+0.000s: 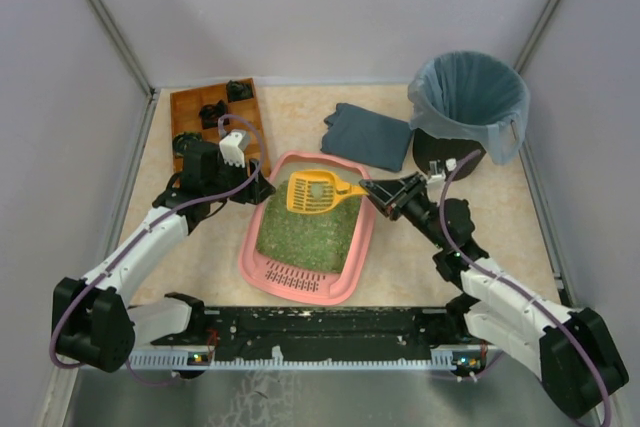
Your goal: Clean the litter box
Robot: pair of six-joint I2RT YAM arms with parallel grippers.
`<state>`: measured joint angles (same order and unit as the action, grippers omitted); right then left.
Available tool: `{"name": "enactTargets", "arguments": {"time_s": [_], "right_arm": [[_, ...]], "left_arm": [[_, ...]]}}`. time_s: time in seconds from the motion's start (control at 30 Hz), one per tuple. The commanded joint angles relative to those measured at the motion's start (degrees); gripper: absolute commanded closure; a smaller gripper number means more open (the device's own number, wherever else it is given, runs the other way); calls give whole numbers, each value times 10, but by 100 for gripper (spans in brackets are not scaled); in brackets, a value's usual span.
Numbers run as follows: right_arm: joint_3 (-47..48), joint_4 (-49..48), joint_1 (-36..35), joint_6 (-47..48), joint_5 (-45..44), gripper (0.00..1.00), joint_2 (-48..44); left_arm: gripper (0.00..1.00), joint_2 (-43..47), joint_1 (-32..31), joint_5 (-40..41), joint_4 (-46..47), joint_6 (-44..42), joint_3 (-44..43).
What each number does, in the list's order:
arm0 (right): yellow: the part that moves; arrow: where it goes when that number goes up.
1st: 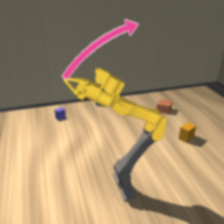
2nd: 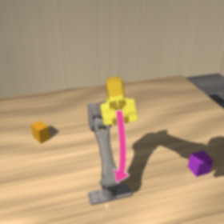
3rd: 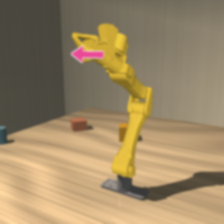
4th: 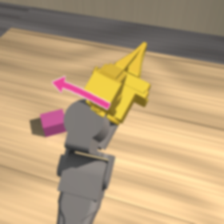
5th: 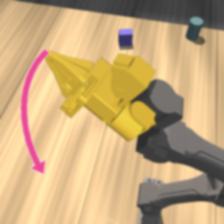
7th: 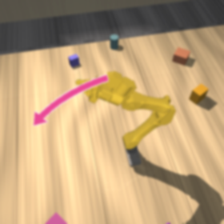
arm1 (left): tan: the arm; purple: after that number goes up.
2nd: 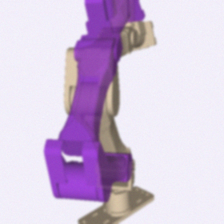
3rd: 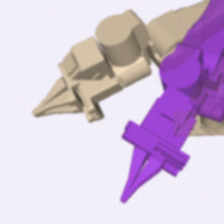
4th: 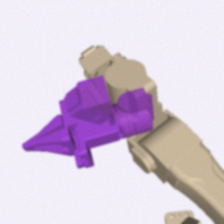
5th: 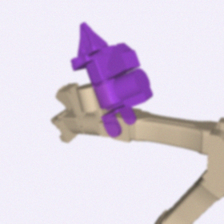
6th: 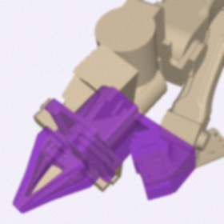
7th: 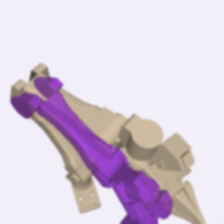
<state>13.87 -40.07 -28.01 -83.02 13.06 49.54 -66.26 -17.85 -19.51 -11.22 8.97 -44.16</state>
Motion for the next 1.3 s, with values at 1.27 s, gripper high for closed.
{"name": "enactTargets", "arguments": {"time_s": [1.27], "right_arm": [[334, 115, 596, 18, 170, 100, 91]], "left_arm": [[39, 24, 4, 4, 3, -7, 0]]}}
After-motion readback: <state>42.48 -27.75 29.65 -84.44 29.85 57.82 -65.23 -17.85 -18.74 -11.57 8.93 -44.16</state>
